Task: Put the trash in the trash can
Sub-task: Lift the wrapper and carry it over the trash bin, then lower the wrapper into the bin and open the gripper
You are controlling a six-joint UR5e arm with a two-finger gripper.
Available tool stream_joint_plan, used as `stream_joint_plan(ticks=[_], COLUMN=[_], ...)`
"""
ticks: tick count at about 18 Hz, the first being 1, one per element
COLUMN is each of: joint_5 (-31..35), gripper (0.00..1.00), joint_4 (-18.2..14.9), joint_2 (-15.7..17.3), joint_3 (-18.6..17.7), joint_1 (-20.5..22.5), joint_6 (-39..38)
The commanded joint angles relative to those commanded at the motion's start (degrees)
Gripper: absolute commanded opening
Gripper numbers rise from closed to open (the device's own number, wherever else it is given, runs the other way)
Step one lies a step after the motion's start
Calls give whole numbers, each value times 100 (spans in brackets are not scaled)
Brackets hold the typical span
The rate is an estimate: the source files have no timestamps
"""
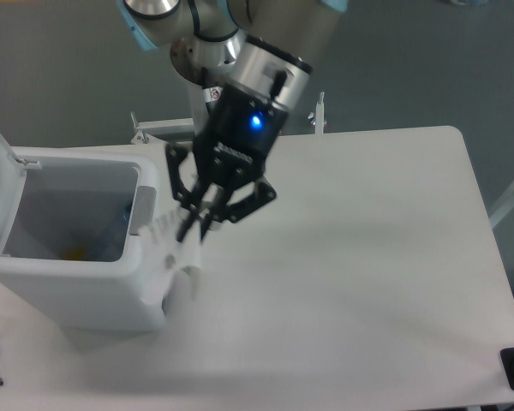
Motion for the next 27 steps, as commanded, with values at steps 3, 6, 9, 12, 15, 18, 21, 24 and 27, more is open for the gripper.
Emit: stream_joint_plan(ticks=[3,6,9,12,15,18,21,24,27], joint_5=[0,0,44,53,62,62,62,62,88], gripper=[28,33,37,41,47,51,52,53,53], joint_4=[18,44,53,140,176,167,176,193,229], joint_2=[246,369,369,343,317,308,308,308,238], joint_3=[-325,-493,-502,-528,-537,-537,-537,-529,-528], joint_1=[-26,-44,-167,-220,-351,-413,-422,-422,-422], joint_6=[53,106,114,123,123,115,123,123,123])
